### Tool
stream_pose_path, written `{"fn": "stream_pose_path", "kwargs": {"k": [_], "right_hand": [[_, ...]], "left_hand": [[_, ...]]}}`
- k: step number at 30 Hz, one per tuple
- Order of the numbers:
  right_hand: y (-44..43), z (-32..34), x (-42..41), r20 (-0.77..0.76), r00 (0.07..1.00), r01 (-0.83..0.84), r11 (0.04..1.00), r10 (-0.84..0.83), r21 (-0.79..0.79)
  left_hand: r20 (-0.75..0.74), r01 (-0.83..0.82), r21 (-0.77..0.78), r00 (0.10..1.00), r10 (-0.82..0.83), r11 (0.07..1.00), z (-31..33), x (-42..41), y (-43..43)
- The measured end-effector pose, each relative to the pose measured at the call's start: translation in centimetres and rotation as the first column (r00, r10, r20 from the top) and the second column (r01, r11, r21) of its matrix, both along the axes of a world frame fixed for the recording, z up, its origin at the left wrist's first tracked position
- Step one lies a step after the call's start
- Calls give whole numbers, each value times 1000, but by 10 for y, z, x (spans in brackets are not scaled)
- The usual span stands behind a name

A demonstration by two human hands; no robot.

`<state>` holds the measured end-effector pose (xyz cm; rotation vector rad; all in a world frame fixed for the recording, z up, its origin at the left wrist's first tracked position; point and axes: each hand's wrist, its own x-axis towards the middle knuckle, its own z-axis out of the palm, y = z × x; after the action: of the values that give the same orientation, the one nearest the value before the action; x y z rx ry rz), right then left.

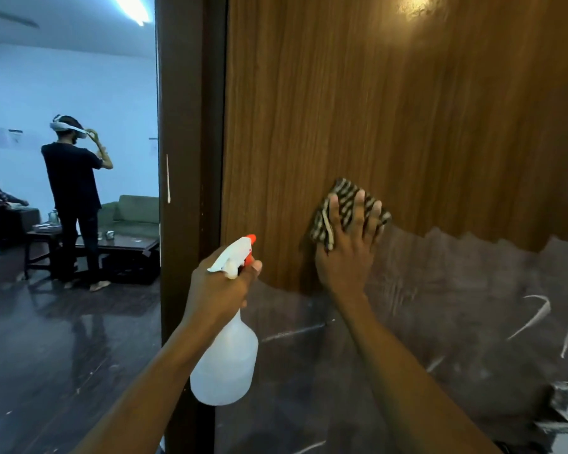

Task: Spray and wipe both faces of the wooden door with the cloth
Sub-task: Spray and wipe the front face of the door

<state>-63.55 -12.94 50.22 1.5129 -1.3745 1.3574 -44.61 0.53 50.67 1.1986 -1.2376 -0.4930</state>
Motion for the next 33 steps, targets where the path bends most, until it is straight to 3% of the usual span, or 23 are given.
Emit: {"fn": "stream_pose_path", "kwargs": {"k": [1,3,5,7,9,11,15,18,21,23,26,30,33], "right_hand": [[0,14,12,-5,1000,-21,1000,21,-16],[-7,18,26,-208,975,-91,995,80,-47],[-13,-2,20,-494,861,-163,986,121,-43],[-17,-27,-6,-596,791,-185,982,135,-23],[-15,-55,-44,-475,873,-140,990,116,-15],[-6,-73,-84,-259,965,-30,999,34,19],[-12,-17,-89,47,997,54,998,-55,24],[-20,20,-63,-83,997,6,1000,-7,-13],[-24,-17,-79,-457,887,-64,998,60,6],[-25,-57,-112,-529,846,-60,997,71,38],[-20,-86,-165,-317,948,14,998,4,54],[-16,-35,-191,26,998,55,995,-58,81],[-15,-3,-171,30,999,38,996,-41,86]], "left_hand": [[-3,-3,-13,1000,3,1000,3,0,-1],[-5,1,-25,1000,-1,1000,5,-3,-4],[-7,6,-12,1000,-6,1000,7,-9,-7],[-3,10,14,1000,-10,1000,7,-20,-10],[-12,35,41,999,-35,999,0,-33,-11],[-19,56,86,998,-55,995,-9,-49,-8],[-19,58,82,998,-57,995,-1,-61,-12],[13,55,7,998,-55,998,19,-66,-22],[20,76,-16,997,-76,997,24,-83,-26],[7,87,-1,996,-87,996,20,-100,-26],[16,103,17,995,-103,995,14,-125,-25],[16,109,53,994,-110,993,2,-152,-20],[9,94,50,995,-95,994,-5,-166,-17]]}}
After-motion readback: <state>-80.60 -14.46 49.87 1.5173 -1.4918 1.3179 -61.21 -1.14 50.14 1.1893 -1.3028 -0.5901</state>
